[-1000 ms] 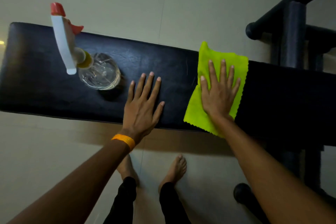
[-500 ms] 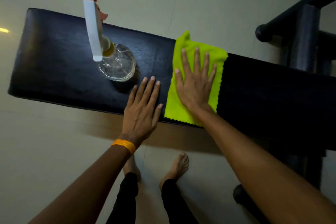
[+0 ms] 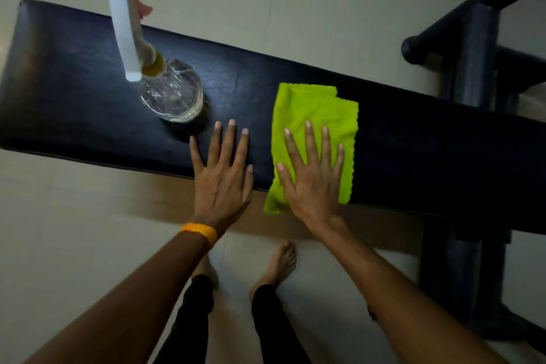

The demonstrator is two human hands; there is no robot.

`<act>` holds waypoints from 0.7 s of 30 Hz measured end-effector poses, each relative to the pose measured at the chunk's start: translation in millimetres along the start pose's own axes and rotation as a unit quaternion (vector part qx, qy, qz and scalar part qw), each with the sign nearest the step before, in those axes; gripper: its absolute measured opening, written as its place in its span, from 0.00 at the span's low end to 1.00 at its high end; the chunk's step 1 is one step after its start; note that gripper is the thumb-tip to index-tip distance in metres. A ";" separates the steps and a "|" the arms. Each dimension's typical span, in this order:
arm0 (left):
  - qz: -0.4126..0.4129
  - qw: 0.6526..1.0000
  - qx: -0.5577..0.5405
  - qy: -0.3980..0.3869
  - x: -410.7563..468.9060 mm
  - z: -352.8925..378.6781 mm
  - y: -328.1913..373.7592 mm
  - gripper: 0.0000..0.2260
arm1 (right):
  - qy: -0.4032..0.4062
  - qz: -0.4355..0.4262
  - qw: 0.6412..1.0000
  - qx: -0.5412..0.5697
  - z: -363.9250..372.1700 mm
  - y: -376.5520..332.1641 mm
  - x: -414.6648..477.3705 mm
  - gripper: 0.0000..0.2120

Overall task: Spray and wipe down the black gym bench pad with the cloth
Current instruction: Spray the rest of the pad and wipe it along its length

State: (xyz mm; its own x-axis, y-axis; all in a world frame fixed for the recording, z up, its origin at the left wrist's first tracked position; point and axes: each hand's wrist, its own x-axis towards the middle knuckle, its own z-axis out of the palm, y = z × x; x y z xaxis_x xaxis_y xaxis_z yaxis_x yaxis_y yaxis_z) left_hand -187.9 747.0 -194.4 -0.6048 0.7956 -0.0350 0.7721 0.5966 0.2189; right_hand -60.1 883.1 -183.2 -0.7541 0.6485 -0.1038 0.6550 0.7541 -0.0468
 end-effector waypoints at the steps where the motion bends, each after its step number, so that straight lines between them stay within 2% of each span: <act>1: 0.007 1.000 -0.001 0.000 1.0 0.0 2.1 0.29 | -0.006 -0.068 0.998 -0.005 -0.9 13.5 2.9 0.29; 2: 0.011 1.000 -0.003 0.002 2.1 -0.5 3.1 0.29 | -0.004 -0.107 0.994 -0.004 -2.0 33.1 7.5 0.29; 3: 0.012 1.000 -0.002 0.003 2.5 -0.8 3.1 0.29 | 0.003 -0.108 0.994 -0.004 -1.6 53.7 10.8 0.28; 4: 0.013 1.000 -0.002 0.002 2.2 -0.8 1.9 0.28 | 0.012 -0.054 0.998 0.000 -1.7 70.7 11.7 0.28; 5: 0.014 1.000 -0.005 0.000 0.7 -0.5 0.5 0.28 | 0.024 0.048 0.998 0.013 -1.2 81.3 9.2 0.28; 7: 0.010 1.000 -0.017 0.007 -4.0 -1.5 -0.4 0.28 | 0.062 0.241 0.967 0.049 -0.1 68.0 1.8 0.29; 8: 0.007 1.000 -0.023 0.010 -6.1 -2.9 -0.6 0.28 | 0.067 0.275 0.957 0.060 0.1 48.0 -1.6 0.29; 9: 0.005 1.000 -0.028 0.011 -8.7 -4.8 -1.4 0.28 | 0.059 0.260 0.962 0.065 -0.1 25.6 -5.7 0.29; 10: 0.003 0.999 -0.032 0.014 -11.3 -6.7 -2.8 0.28 | 0.039 0.203 0.976 0.062 -0.2 5.3 -10.3 0.29; 12: 0.000 0.999 -0.029 0.012 -18.5 -12.7 -8.3 0.27 | -0.007 0.034 0.999 0.029 -1.7 -13.4 -15.7 0.28; 13: -0.002 1.000 -0.030 0.008 -21.7 -15.0 -12.5 0.27 | -0.018 -0.037 0.999 0.017 -2.3 -7.9 -11.2 0.28; 15: -0.014 0.999 -0.030 0.004 -27.2 -19.7 -23.7 0.26 | -0.022 -0.093 0.995 0.012 -3.0 15.8 6.9 0.28; 16: -0.023 0.999 -0.026 0.004 -30.7 -22.4 -32.1 0.26 | -0.019 -0.077 0.997 0.016 -2.9 24.6 17.3 0.29; 18: -0.026 0.999 -0.019 0.004 -36.1 -25.0 -48.6 0.26 | 0.005 0.048 0.998 0.045 -3.6 27.8 34.4 0.29; 20: -0.022 1.000 -0.011 0.005 -40.9 -26.7 -62.3 0.26 | 0.038 0.174 0.982 0.069 -2.6 -5.4 39.9 0.28; 21: -0.024 1.000 -0.007 0.009 -43.3 -27.3 -68.0 0.26 | 0.043 0.189 0.978 0.072 -2.2 -30.2 38.5 0.28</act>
State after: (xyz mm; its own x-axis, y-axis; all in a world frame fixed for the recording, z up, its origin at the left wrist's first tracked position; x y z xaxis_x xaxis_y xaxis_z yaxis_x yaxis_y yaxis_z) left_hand -219.5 669.1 -181.1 -0.6452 0.7635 -0.0287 0.7389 0.6331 0.2308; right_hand -109.1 885.6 -183.6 -0.4545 0.8889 -0.0578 0.8829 0.4410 -0.1615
